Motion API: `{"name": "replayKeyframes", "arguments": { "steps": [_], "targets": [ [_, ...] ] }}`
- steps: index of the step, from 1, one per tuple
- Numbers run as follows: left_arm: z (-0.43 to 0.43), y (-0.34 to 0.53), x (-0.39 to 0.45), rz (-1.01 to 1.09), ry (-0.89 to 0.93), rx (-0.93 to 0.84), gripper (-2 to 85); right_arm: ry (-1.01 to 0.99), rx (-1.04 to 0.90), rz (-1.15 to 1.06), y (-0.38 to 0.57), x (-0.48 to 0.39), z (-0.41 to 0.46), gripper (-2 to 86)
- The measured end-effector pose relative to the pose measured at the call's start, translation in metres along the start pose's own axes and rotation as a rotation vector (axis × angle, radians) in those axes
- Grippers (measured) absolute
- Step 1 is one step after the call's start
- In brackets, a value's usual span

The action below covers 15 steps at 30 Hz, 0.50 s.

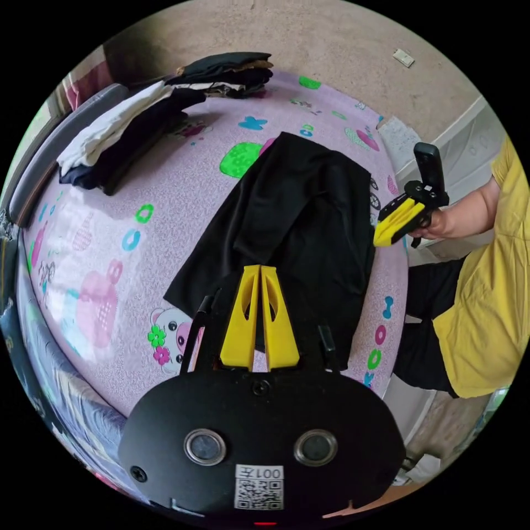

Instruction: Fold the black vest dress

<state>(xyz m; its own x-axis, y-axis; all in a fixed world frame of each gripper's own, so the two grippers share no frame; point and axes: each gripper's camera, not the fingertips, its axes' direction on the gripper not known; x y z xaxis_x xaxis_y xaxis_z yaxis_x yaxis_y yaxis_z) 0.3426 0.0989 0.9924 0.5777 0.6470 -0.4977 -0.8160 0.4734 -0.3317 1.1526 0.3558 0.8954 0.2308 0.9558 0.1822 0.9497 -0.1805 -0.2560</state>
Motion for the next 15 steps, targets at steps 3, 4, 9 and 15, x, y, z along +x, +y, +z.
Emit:
{"name": "replayKeyframes", "arguments": {
  "steps": [3,4,9,15],
  "targets": [
    [-0.008,-0.033,0.002,0.061,0.023,0.065,-1.0,0.113,0.066,0.089,0.016,0.036,-0.065,1.2],
    [-0.008,-0.055,0.002,0.098,0.047,0.091,-0.8,0.136,0.076,0.12,0.021,0.046,-0.079,1.4],
    [0.01,-0.165,0.001,0.234,0.21,0.145,4.1,0.264,0.13,0.376,0.067,0.123,-0.184,4.0],
    [0.063,-0.292,-0.013,0.315,0.244,0.016,5.0,0.081,0.19,0.495,0.1,0.183,-0.218,8.3]
  ]
}}
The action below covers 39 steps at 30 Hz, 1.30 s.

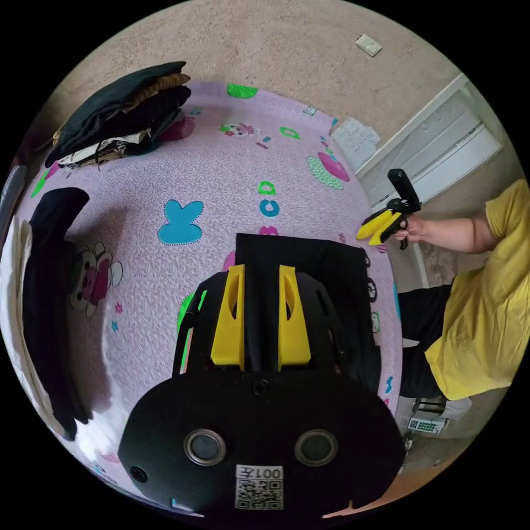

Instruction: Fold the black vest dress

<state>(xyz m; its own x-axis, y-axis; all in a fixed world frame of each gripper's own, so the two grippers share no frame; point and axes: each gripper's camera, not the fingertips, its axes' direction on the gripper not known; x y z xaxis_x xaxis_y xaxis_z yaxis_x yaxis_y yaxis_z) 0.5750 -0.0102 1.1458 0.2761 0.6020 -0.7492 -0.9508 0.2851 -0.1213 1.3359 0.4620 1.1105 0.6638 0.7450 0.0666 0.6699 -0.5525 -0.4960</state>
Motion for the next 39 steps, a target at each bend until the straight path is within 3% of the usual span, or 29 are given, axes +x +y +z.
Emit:
{"name": "replayKeyframes", "arguments": {
  "steps": [3,12,18,22,25,30,39],
  "targets": [
    [0.019,-0.033,-0.035,-0.019,-0.016,-0.085,4.2,-0.155,-0.008,0.037,-0.007,0.026,-0.003,9.1],
    [0.048,-0.088,-0.088,-0.008,0.153,-0.211,5.8,-0.286,-0.094,-0.032,-0.037,0.053,-0.018,9.3],
    [0.058,-0.108,-0.105,0.026,0.213,-0.34,5.6,-0.361,-0.174,-0.077,-0.054,0.055,-0.012,8.3],
    [0.074,-0.111,-0.112,0.018,0.368,-0.454,3.6,-0.384,-0.217,-0.087,-0.058,0.055,-0.007,5.5],
    [0.079,-0.113,-0.106,0.07,0.326,-0.483,-0.3,-0.343,-0.275,-0.089,-0.057,0.052,-0.001,3.5],
    [0.078,-0.112,-0.095,0.138,0.262,-0.448,-1.1,-0.366,-0.204,-0.062,-0.053,0.061,-0.021,2.6],
    [0.003,-0.139,-0.074,0.15,0.124,-0.037,-1.1,-0.26,-0.001,-0.113,-0.079,0.051,-0.132,2.4]
  ]
}}
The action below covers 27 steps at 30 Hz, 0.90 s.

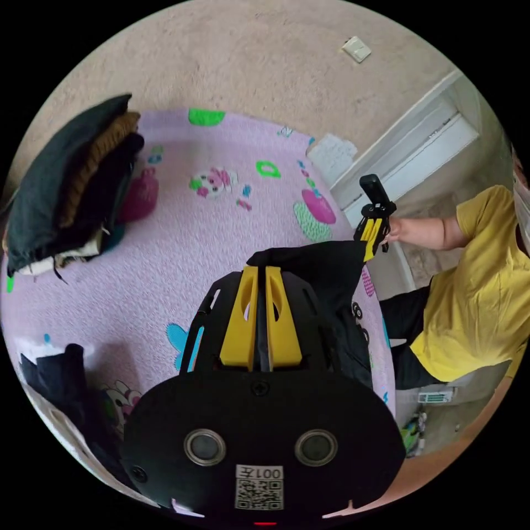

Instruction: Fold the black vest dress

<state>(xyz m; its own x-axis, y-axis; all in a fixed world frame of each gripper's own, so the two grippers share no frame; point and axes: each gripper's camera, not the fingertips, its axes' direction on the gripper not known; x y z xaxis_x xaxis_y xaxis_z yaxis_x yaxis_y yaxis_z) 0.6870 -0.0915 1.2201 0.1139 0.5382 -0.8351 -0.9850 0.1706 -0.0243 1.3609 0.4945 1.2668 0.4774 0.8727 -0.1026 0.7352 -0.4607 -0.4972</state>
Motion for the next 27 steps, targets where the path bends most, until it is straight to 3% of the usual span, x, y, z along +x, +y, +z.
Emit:
{"name": "replayKeyframes", "arguments": {
  "steps": [4,10,18,27],
  "targets": [
    [-0.049,0.015,0.037,0.075,-0.092,0.127,-1.2,0.015,-0.038,-0.143,-0.015,-0.067,0.006,2.5],
    [-0.101,0.126,0.086,0.125,-0.148,0.179,-1.2,0.085,-0.194,-0.305,-0.005,-0.159,0.111,2.4],
    [-0.04,0.302,0.089,-0.053,-0.245,0.005,-1.3,0.15,-0.337,-0.187,0.03,-0.156,0.317,2.3],
    [-0.006,0.355,0.094,-0.124,-0.271,0.076,-1.3,0.369,-0.369,-0.172,0.049,-0.169,0.368,2.4]
  ]
}}
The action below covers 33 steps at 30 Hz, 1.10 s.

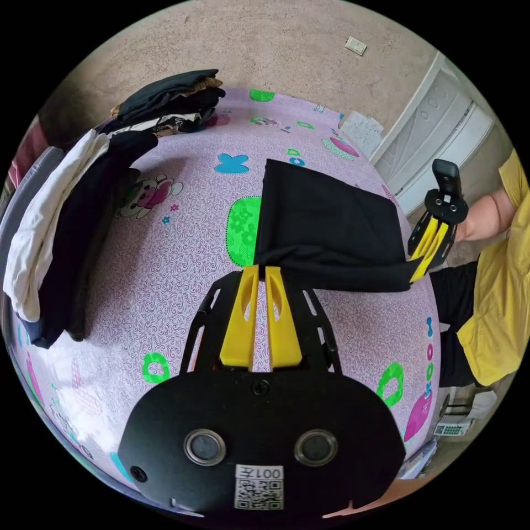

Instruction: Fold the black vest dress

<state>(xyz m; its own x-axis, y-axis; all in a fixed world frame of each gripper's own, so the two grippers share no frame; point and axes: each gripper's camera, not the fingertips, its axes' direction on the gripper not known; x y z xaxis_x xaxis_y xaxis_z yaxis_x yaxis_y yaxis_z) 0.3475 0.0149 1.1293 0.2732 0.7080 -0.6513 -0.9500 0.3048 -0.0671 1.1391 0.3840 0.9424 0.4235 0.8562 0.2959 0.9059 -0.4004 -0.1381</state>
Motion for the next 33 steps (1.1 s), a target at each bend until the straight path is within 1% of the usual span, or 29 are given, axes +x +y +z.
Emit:
{"name": "replayKeyframes", "arguments": {
  "steps": [5,7,10,12,14,16,18,19,21,22,24,26,27,29,33],
  "targets": [
    [-0.008,0.006,0.012,-0.035,-0.05,0.126,-1.6,0.161,0.033,-0.008,0.006,-0.019,-0.017,2.5],
    [-0.003,0.006,0.014,-0.028,-0.047,0.117,-1.6,0.205,0.008,-0.028,0.005,-0.027,-0.012,2.7],
    [0.002,0.013,0.015,-0.043,-0.098,0.079,-1.6,0.181,-0.062,-0.054,-0.002,-0.039,0.014,3.4],
    [-0.002,0.025,0.009,-0.102,-0.121,0.084,-1.5,0.137,-0.108,-0.07,-0.006,-0.048,0.033,4.6],
    [-0.013,0.045,-0.004,-0.235,-0.144,0.111,-1.3,0.065,-0.116,-0.079,-0.003,-0.054,0.04,4.9],
    [-0.027,0.055,-0.007,-0.311,-0.155,0.153,-1.3,0.02,-0.096,-0.073,0.004,-0.058,0.037,4.1],
    [-0.042,0.056,-0.001,-0.33,-0.148,0.211,-1.2,0.021,0.003,-0.065,0.013,-0.06,0.016,2.4],
    [-0.047,0.05,0.008,-0.311,-0.145,0.236,-1.2,0.039,0.032,-0.061,0.015,-0.059,0.009,2.0],
    [-0.045,0.035,0.026,-0.256,-0.139,0.24,-1.2,0.151,0.157,0.014,0.021,-0.043,-0.018,1.2],
    [-0.038,0.022,0.041,-0.201,-0.136,0.225,-1.3,0.181,0.192,0.043,0.023,-0.037,-0.024,1.1],
    [-0.021,0.0,0.066,-0.099,-0.151,0.176,-1.3,0.255,0.28,0.184,0.033,-0.012,-0.038,0.8],
    [0.002,-0.027,0.1,0.05,-0.217,0.13,-1.3,0.28,0.329,0.255,0.042,-0.003,-0.043,0.7],
    [0.007,-0.034,0.107,0.083,-0.224,0.122,-1.3,0.302,0.356,0.277,0.047,-0.001,-0.044,0.7],
    [0.023,-0.061,0.132,0.194,-0.259,0.11,-1.4,0.335,0.373,0.283,0.053,-0.002,-0.043,0.6],
    [0.047,-0.1,0.146,0.258,-0.291,0.078,-1.3,0.367,0.316,0.238,0.059,-0.005,-0.031,0.5]
  ]
}}
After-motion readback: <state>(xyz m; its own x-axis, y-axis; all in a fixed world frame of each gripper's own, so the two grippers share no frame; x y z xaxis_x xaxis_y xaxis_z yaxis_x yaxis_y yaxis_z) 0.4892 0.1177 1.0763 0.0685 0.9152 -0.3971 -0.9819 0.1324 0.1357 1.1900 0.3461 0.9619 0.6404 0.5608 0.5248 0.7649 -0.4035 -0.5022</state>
